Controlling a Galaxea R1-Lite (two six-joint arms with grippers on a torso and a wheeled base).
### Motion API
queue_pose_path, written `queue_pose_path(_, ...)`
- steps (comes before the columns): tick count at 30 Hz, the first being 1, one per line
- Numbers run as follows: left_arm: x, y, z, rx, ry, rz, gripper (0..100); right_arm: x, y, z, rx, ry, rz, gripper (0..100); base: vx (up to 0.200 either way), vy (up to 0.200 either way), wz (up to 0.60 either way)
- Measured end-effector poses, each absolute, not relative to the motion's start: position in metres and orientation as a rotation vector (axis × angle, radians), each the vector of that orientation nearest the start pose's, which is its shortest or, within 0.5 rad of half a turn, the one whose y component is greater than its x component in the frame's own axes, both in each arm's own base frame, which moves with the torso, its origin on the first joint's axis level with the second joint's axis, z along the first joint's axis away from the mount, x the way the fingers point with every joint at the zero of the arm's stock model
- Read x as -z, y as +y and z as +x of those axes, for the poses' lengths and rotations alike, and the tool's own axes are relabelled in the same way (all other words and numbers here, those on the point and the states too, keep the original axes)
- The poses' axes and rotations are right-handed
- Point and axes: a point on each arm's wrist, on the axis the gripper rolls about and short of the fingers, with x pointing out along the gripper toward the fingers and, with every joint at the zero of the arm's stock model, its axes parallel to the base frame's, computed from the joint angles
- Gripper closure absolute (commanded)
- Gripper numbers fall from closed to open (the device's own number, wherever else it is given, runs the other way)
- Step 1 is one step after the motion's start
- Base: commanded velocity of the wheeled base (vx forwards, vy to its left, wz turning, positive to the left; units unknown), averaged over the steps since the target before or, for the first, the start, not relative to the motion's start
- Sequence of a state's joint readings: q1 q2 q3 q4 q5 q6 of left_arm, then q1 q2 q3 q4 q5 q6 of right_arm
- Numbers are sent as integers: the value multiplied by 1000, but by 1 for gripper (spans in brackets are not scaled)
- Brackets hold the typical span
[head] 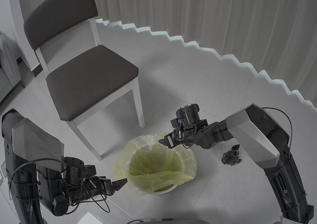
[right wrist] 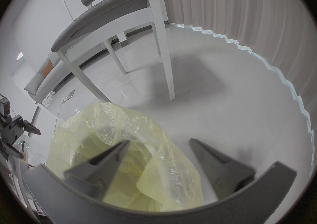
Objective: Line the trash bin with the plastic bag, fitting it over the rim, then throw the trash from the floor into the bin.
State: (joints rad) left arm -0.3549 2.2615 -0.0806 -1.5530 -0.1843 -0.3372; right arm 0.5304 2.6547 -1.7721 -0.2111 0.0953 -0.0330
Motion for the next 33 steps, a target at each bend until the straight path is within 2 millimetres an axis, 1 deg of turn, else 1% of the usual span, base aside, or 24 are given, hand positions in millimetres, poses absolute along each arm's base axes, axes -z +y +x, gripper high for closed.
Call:
queue_pose_path(3, 16, -88, 219, 416, 719, -260, 0, 4, 260, 444, -597, 646, -177, 0, 0, 0, 0)
queue_pose_path(7, 19, -90, 220, 402, 721, -250, 0, -12, 255, 443, -584, 630, -165, 0, 0, 0, 0)
queue_pose_path(9, 22, -91, 221, 382, 720, -240, 0, -17, 252, 440, -583, 635, -166, 0, 0, 0, 0)
queue_pose_path(11, 24, -92, 222, 366, 722, -231, 0, -18, 249, 433, -583, 654, -173, 0, 0, 0, 0)
queue_pose_path(13, 27, -94, 222, 358, 727, -223, 0, -15, 247, 421, -591, 689, -187, 0, 0, 0, 0)
queue_pose_path(16, 30, -96, 222, 354, 732, -213, 0, -7, 254, 398, -625, 739, -216, 0, 0, 0, 0)
queue_pose_path(19, 30, -99, 221, 353, 730, -205, 0, -2, 272, 372, -685, 749, -246, 0, 0, 0, 0)
queue_pose_path(21, 29, -99, 220, 353, 727, -203, 0, 0, 283, 361, -718, 740, -257, 0, 0, 0, 0)
queue_pose_path(23, 27, -99, 218, 353, 726, -201, 0, 4, 292, 354, -740, 743, -268, 0, 0, 0, 0)
queue_pose_path(26, 23, -99, 216, 354, 721, -202, 0, 14, 299, 349, -755, 756, -281, 0, 0, 0, 0)
queue_pose_path(28, 19, -98, 215, 354, 710, -206, 0, 24, 307, 344, -773, 771, -295, 0, 0, 0, 0)
queue_pose_path(30, 16, -96, 214, 350, 700, -217, 0, 31, 311, 341, -782, 783, -305, 0, 0, 0, 0)
queue_pose_path(33, 12, -96, 214, 349, 691, -229, 0, 37, 311, 340, -774, 791, -322, 0, 0, 0, 0)
